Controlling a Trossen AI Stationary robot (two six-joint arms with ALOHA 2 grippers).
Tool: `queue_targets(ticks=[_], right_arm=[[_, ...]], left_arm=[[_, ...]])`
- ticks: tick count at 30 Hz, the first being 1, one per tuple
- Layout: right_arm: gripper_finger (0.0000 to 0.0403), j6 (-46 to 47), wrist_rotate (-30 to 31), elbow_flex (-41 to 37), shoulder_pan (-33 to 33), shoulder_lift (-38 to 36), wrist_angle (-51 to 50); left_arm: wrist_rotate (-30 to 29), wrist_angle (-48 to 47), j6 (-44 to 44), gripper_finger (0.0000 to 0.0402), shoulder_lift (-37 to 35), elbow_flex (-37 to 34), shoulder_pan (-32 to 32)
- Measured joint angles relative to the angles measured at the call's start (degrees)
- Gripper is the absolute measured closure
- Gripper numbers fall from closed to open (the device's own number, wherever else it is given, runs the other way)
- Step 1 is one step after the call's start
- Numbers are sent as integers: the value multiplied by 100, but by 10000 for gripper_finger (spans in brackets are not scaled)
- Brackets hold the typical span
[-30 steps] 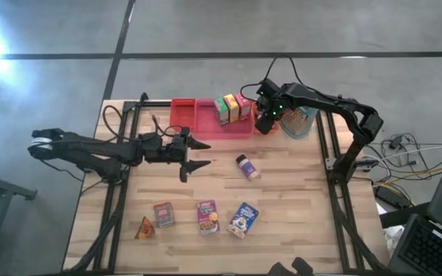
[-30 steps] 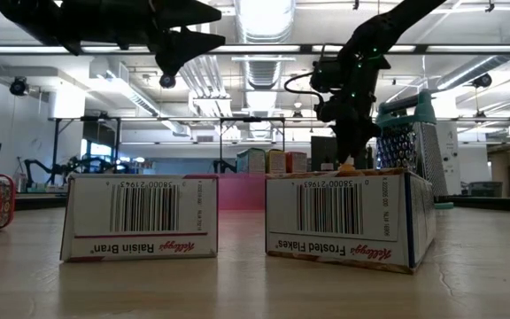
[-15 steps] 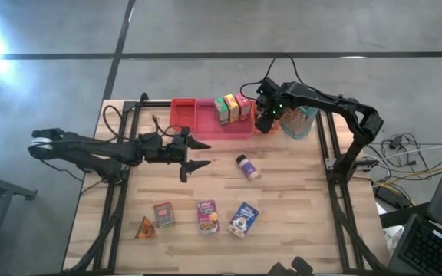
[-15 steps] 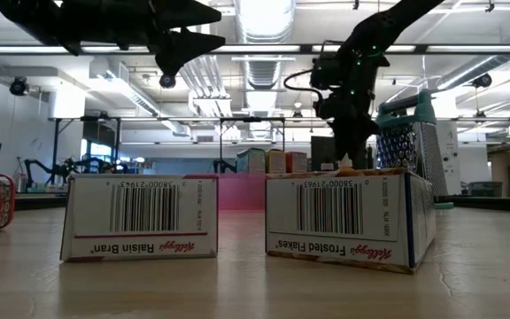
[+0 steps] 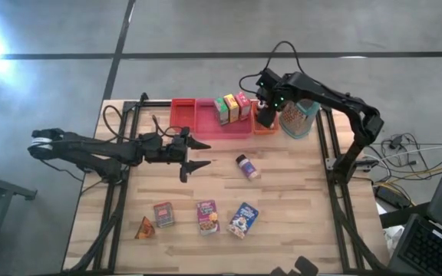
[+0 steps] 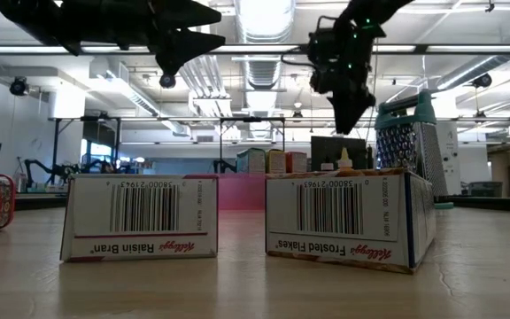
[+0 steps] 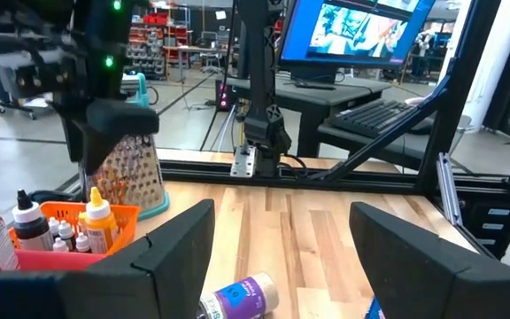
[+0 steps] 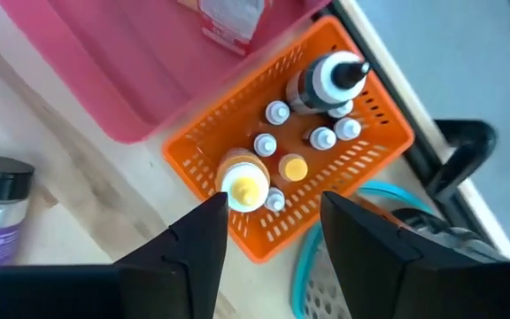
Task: Pick & Place Kitchen Items
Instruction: Put the purple seasoning bottle into the red bin
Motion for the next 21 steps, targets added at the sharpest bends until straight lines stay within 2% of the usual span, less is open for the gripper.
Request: queue_targets(ticks=[10, 21], right_arm=[[244, 115, 20, 1250, 439, -2, -674], [272, 324, 11, 2453, 1327, -2, -681]], left_arm=[[66, 0, -41, 133, 0, 0, 0], [114, -41, -454, 133, 0, -25, -2]])
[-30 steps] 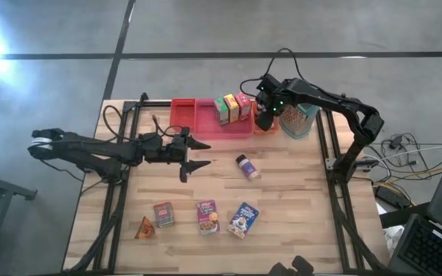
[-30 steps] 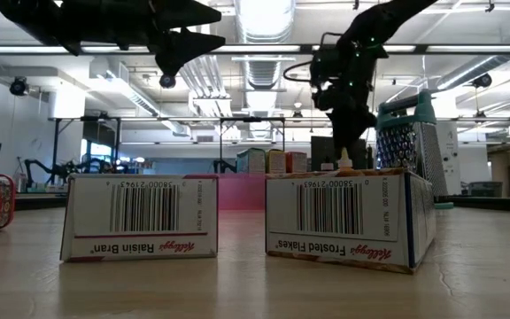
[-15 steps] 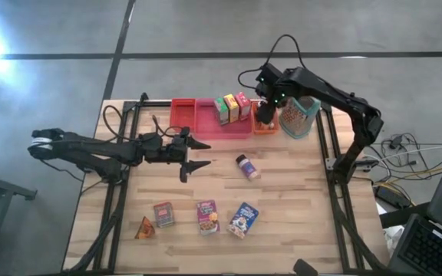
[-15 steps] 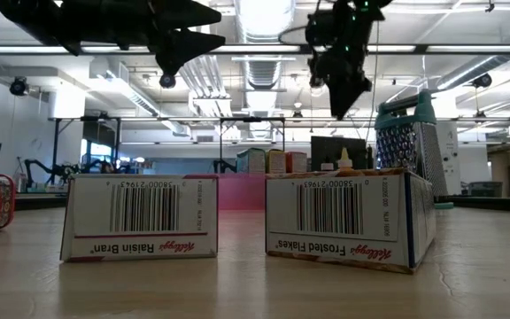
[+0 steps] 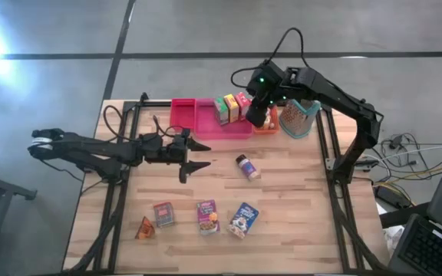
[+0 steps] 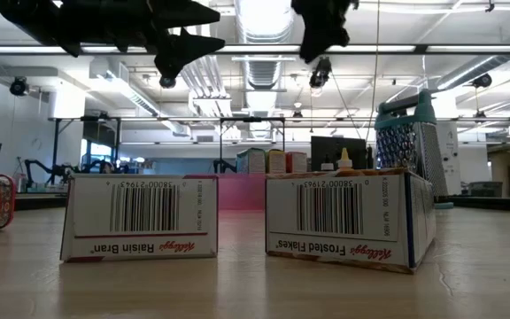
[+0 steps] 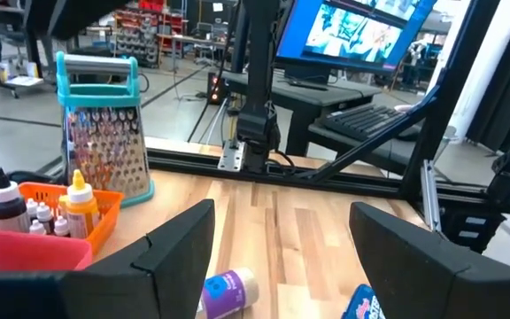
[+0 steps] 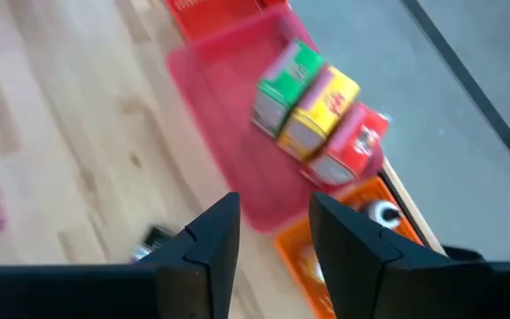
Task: Pick & Place Kitchen Items
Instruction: Put the purple seasoning bottle into the red bin
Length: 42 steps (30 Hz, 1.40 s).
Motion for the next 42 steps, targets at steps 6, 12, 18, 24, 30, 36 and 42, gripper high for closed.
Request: queue_targets(ticks=[6, 12, 18, 24, 30, 36, 42], right_arm=[[290, 148, -2, 308, 461, 2, -2], [310, 131, -17, 423, 789, 9, 8], [333, -213, -17, 413, 896, 11, 70], [355, 415, -17, 347, 890, 15, 288], [356, 806, -15, 132, 1040, 17, -71], [328, 1393, 78, -283, 1212, 17, -101], [290, 1856, 136, -906, 1255, 17, -158]], left_arm=[[0, -1, -33, 133, 4, -21, 0], [-2, -3, -165, 133, 4, -25, 0], [-2, -4, -173, 133, 2, -38, 0], [-2, -130, 175, 133, -184, -40, 0], [-31, -926, 367, 133, -580, -53, 0], [-585, -1521, 453, 133, -744, -56, 1], [-629, -1657, 435, 133, -741, -56, 0]])
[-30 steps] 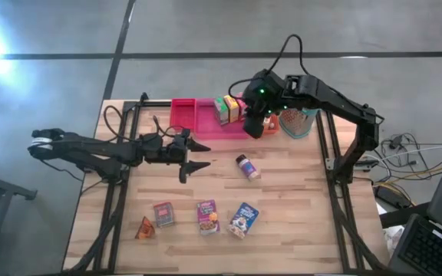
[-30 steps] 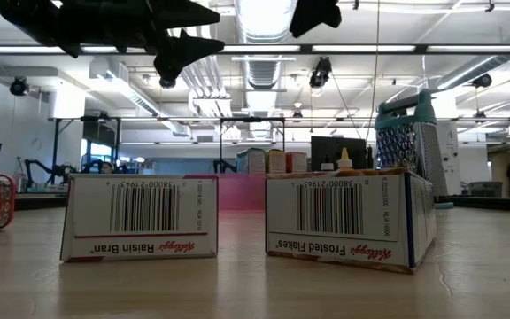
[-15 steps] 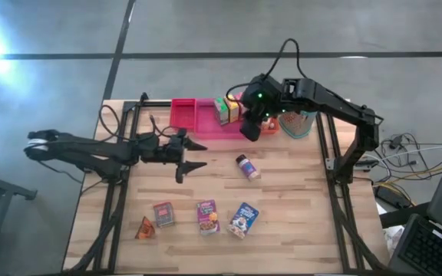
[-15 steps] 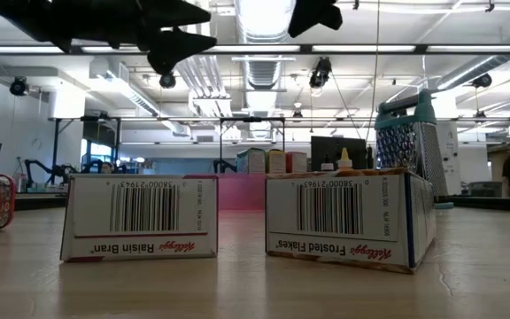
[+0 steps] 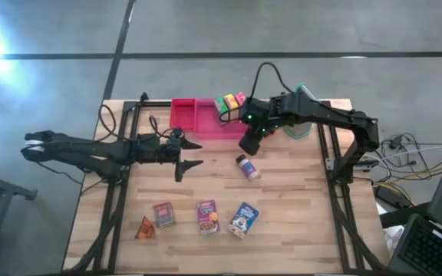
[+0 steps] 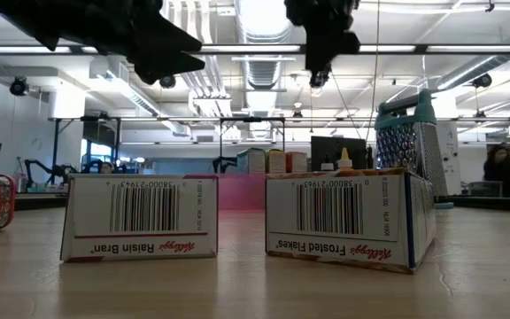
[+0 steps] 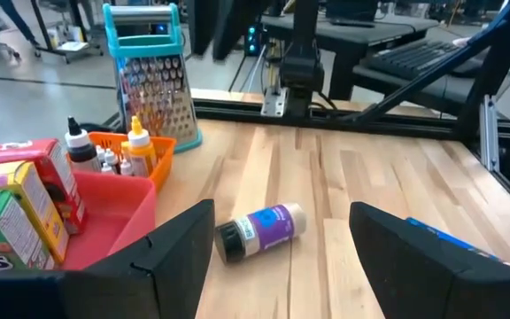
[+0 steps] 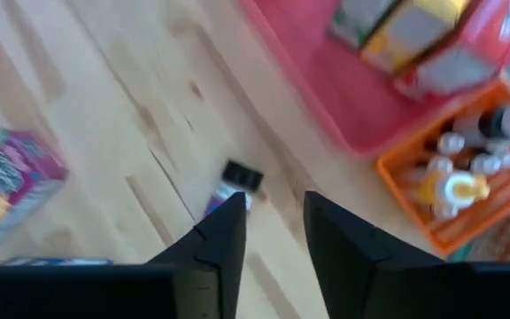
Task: Pick & Place Kitchen Items
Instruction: Put the purple seasoning bottle into the red bin
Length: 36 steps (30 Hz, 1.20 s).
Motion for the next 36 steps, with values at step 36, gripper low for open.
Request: queue_targets(ticks=[36], right_arm=[[211, 1090, -260, -2431, 409, -2, 1802]], left_arm=[[15, -76, -55, 133, 0, -2, 0]])
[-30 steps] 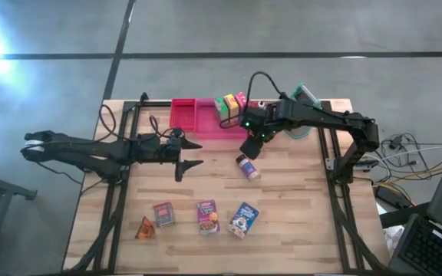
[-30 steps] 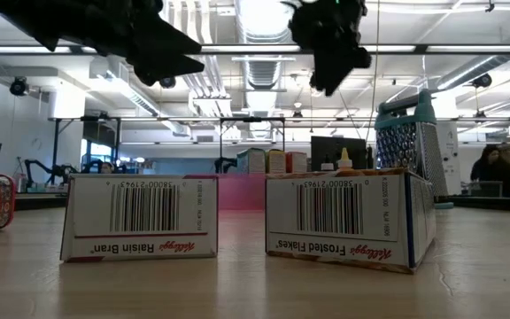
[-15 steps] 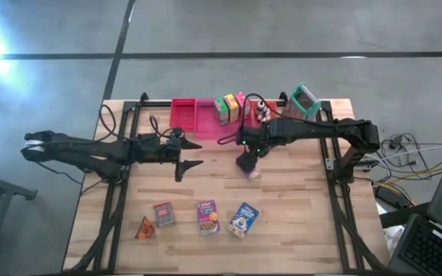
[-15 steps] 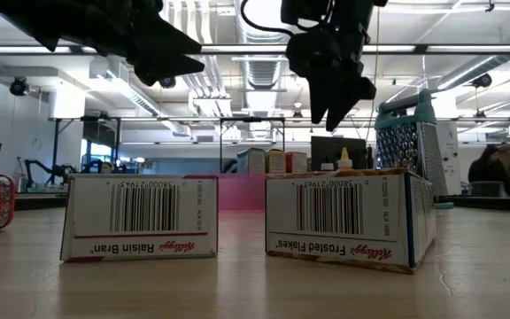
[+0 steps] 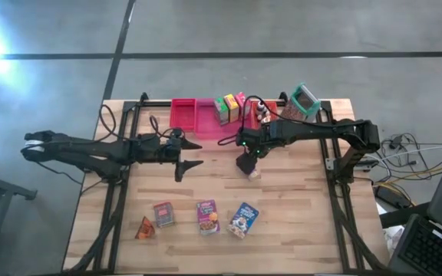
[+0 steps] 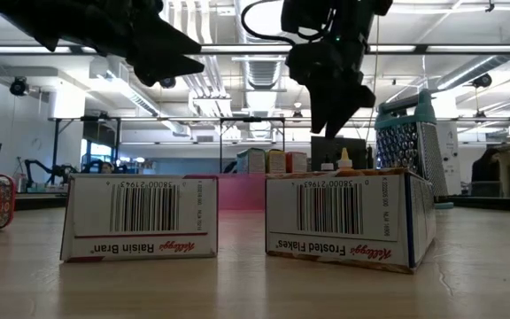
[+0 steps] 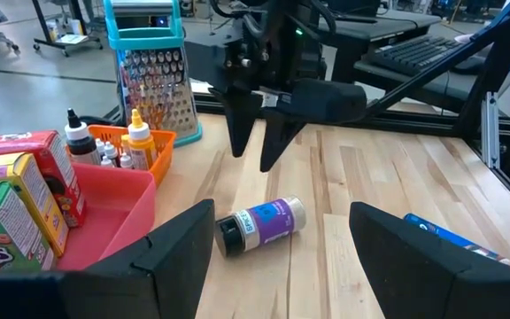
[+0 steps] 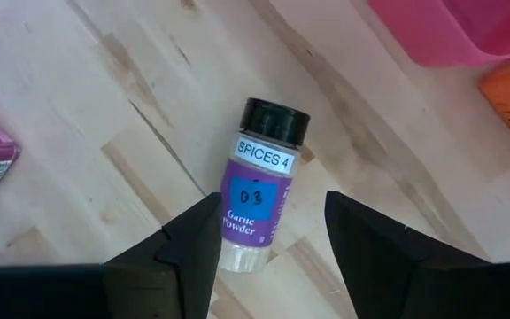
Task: Pick & Place Kitchen Items
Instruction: Put the purple seasoning bottle into the red bin
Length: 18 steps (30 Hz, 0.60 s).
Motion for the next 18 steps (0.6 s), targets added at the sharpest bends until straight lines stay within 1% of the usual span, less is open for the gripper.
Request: queue_targets(ticks=[18], right_arm=[[264, -15, 0, 0, 2, 0, 55]], left_arm=[[-20, 2, 2, 133, 0, 0, 0]])
